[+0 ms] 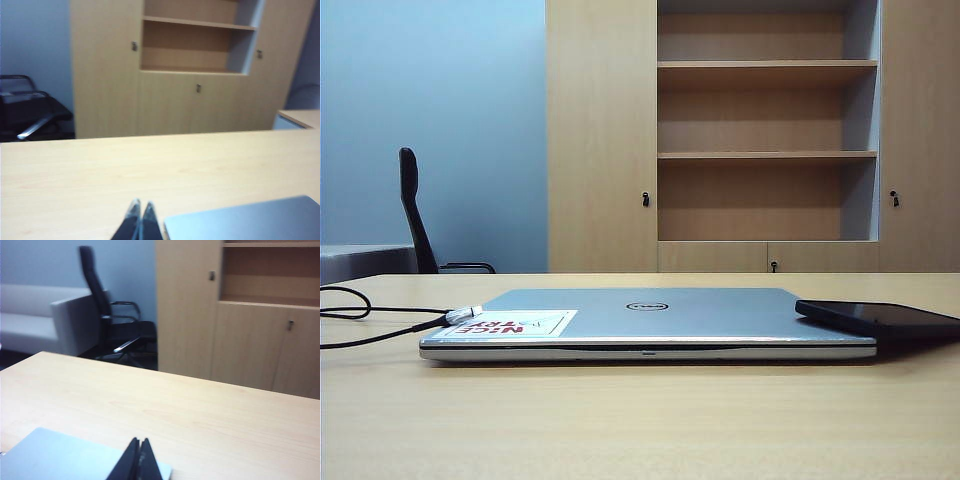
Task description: Pick up the charging cable and the phone, plug the charging cable into the charging port on the phone, and finally place them back on the table.
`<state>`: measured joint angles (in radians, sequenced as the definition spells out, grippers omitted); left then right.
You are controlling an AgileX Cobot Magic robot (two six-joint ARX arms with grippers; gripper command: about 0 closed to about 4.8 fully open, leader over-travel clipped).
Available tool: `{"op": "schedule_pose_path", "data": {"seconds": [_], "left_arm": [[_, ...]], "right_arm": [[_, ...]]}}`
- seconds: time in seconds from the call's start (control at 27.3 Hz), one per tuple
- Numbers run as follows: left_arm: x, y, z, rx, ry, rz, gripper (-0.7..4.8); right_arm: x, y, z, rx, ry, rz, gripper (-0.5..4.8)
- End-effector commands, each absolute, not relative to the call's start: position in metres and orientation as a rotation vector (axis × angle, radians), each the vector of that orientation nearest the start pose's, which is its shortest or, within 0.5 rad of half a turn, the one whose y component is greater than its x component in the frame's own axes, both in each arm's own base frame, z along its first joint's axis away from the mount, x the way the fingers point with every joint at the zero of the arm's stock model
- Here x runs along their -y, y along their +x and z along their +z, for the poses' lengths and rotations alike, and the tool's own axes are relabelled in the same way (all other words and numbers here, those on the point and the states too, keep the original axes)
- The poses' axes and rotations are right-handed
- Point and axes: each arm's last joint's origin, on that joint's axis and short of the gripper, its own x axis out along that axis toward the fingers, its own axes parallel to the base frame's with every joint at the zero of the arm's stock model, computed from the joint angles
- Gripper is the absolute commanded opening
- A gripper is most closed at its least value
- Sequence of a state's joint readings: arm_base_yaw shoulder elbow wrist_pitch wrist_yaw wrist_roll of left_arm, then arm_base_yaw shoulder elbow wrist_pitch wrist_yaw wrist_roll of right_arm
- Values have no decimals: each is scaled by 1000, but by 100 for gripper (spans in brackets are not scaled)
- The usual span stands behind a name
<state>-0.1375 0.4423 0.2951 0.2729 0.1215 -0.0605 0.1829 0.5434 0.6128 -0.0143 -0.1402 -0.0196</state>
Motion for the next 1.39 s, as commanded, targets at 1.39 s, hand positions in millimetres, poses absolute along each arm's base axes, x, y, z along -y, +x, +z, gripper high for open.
{"op": "schedule_pose_path", "data": {"seconds": [1.39], "left_arm": [[59, 164, 191, -343, 300, -496, 67]], "right_arm": [[-100, 85, 295, -131, -321, 811, -9]]}}
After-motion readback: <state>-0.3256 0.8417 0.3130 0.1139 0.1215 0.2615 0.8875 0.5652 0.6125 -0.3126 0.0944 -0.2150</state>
